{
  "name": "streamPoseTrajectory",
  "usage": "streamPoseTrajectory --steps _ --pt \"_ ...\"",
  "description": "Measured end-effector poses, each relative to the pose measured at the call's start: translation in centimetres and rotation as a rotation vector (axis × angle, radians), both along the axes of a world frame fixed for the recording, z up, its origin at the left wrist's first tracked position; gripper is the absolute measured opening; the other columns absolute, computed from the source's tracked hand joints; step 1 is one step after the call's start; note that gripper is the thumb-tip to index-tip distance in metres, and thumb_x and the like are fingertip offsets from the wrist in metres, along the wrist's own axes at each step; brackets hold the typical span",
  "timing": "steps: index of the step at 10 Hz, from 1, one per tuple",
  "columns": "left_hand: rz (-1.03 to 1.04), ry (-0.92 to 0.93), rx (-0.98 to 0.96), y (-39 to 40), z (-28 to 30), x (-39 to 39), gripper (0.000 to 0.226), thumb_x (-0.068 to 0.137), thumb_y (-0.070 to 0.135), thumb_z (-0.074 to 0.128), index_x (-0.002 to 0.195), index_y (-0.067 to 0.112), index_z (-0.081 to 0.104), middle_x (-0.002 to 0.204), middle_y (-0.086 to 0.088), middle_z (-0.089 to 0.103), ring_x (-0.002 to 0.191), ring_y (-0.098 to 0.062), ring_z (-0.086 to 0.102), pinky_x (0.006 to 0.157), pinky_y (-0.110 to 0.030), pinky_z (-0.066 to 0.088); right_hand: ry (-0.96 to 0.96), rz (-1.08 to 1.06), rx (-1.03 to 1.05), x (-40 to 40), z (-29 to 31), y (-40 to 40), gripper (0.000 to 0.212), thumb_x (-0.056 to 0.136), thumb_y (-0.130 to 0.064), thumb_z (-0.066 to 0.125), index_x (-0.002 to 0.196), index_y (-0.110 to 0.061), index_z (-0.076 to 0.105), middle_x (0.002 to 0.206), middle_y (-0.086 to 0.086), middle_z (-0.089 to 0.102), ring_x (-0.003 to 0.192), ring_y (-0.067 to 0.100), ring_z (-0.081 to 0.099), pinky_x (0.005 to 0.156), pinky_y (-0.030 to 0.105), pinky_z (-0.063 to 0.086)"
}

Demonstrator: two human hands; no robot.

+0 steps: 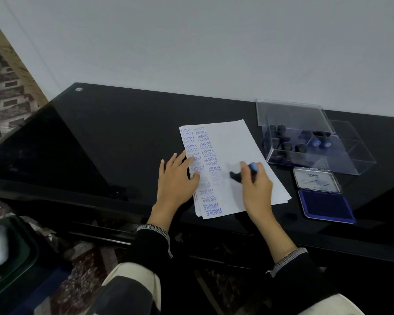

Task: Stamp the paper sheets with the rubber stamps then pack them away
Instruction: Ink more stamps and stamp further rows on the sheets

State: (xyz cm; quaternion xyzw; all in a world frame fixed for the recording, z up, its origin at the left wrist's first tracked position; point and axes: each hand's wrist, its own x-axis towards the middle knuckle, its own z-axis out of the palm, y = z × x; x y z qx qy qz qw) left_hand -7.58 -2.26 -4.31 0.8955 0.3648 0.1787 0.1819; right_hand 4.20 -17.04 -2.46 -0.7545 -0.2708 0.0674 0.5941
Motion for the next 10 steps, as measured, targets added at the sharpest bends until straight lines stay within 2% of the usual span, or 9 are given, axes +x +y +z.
streamPoseTrajectory --steps 1,2,4,5,6,7,8,9,10 --pt "-0.002 0.001 0.000 0.0 0.0 0.0 0.050 0.096 0.042 0.046 0.143 0.025 0.042 0.157 0.008 0.026 0.147 -0.016 0.014 0.119 -0.042 -0.001 0.276 -0.184 0.172 0.8 0.3 -0.4 0.028 0.097 -0.037 0.047 0.077 -0.018 0.047 0.066 0.001 0.047 0.060 0.011 0.044 0.059 0.028 0.041" --pt "-0.003 0.001 0.003 0.0 0.0 0.1 0.050 0.096 0.042 0.046 0.143 0.025 0.042 0.157 0.008 0.026 0.147 -0.016 0.014 0.119 -0.042 -0.001 0.305 -0.189 0.189 0.7 0.5 -0.4 0.028 0.097 -0.038 0.046 0.076 -0.019 0.047 0.065 0.001 0.047 0.059 0.010 0.043 0.057 0.026 0.042" --pt "-0.004 0.001 0.005 0.1 -0.1 0.0 0.050 0.095 0.042 0.046 0.142 0.026 0.043 0.156 0.008 0.027 0.146 -0.016 0.015 0.119 -0.042 0.000 0.300 -0.186 0.183 0.9 0.3 -0.3 0.029 0.097 -0.039 0.046 0.075 -0.019 0.047 0.067 0.003 0.047 0.060 0.011 0.044 0.057 0.026 0.043" --pt "-0.004 -0.003 0.004 0.1 -0.2 0.1 0.050 0.095 0.042 0.047 0.142 0.025 0.044 0.156 0.008 0.027 0.146 -0.016 0.016 0.119 -0.043 0.000 0.282 -0.182 0.175 0.8 0.1 -0.2 0.031 0.096 -0.040 0.047 0.075 -0.018 0.047 0.070 0.006 0.048 0.062 0.013 0.044 0.061 0.032 0.042" --pt "-0.012 -0.027 0.022 -0.1 -0.1 0.1 0.048 0.095 0.040 0.049 0.140 0.024 0.047 0.155 0.007 0.028 0.144 -0.017 0.021 0.118 -0.043 0.000 0.235 -0.172 0.164 0.5 0.1 -0.2 0.036 0.095 -0.041 0.050 0.078 -0.009 0.047 0.072 0.011 0.046 0.066 0.019 0.042 0.064 0.036 0.040" --pt "-0.023 0.007 0.053 -0.3 0.2 0.0 0.046 0.094 0.038 0.049 0.137 0.021 0.049 0.144 0.005 0.039 0.137 -0.017 0.030 0.119 -0.046 0.005 0.193 -0.166 0.164 0.1 0.5 -0.5 0.034 0.093 -0.035 0.055 0.080 -0.004 0.047 0.074 0.020 0.051 0.066 0.020 0.044 0.063 0.038 0.043" --pt "-0.004 0.082 0.040 -0.5 0.9 0.1 0.046 0.095 0.036 0.046 0.138 0.021 0.047 0.141 0.006 0.039 0.137 -0.017 0.028 0.118 -0.051 0.003 0.149 -0.159 0.129 0.4 1.3 -2.0 0.025 0.092 -0.026 0.058 0.085 -0.003 0.051 0.080 0.024 0.058 0.063 0.021 0.047 0.063 0.045 0.048" --pt "0.031 0.095 0.036 -1.9 1.8 1.2 0.043 0.093 0.021 0.045 0.137 0.021 0.048 0.139 0.006 0.041 0.138 -0.018 0.025 0.116 -0.056 -0.001 0.110 -0.194 0.099 1.9 2.5 -5.0 0.011 0.091 -0.019 0.061 0.084 -0.011 0.057 0.076 0.013 0.063 0.065 0.020 0.057 0.069 0.044 0.053" --pt "-0.018 -0.043 0.034 -5.6 2.2 3.6 0.039 0.093 0.014 0.047 0.130 0.023 0.055 0.134 0.007 0.049 0.131 -0.014 0.036 0.119 -0.050 0.005 0.054 -0.267 0.044 4.2 3.5 -8.9 0.012 0.089 -0.019 0.062 0.086 -0.029 0.057 0.084 0.007 0.065 0.075 0.026 0.064 0.075 0.045 0.055"
